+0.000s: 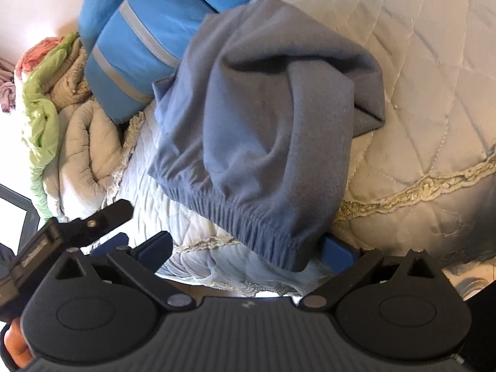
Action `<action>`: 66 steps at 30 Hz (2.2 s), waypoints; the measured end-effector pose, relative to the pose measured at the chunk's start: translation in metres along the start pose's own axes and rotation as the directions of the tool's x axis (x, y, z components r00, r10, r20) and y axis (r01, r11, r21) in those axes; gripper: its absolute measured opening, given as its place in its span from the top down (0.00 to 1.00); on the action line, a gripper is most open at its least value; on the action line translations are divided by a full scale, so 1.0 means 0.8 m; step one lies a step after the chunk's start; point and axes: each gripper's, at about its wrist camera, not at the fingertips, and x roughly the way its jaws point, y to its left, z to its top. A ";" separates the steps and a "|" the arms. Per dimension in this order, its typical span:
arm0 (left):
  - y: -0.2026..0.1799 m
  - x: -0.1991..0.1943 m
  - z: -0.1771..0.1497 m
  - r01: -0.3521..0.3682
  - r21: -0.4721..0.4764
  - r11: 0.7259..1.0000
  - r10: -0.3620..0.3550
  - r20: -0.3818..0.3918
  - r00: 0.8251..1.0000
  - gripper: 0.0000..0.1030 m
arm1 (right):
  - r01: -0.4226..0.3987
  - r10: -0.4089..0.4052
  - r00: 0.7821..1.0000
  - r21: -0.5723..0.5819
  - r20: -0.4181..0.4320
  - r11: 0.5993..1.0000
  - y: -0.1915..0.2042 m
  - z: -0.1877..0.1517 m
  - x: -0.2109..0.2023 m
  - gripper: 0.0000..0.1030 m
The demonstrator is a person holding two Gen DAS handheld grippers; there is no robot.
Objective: Fold clothes
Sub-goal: 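Move both grippers toward the elastic waistband of the blue-grey sweatpants, then close the right gripper on the waistband while the left gripper grasps the waistband too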
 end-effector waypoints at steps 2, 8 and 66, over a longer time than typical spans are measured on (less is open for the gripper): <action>-0.001 0.001 0.000 0.001 0.002 1.000 -0.001 -0.003 1.000 0.00 | 0.007 -0.007 1.000 0.003 -0.001 1.000 0.000 0.000 0.004 0.00; -0.002 0.002 0.000 0.003 0.004 1.000 -0.003 -0.006 1.000 0.00 | -0.065 0.065 0.998 0.040 0.014 0.997 -0.007 0.000 0.000 0.00; -0.115 0.064 -0.094 -0.176 0.976 0.125 -0.138 0.193 0.971 0.86 | -0.258 0.239 0.965 0.247 0.103 0.934 -0.009 0.068 -0.063 0.91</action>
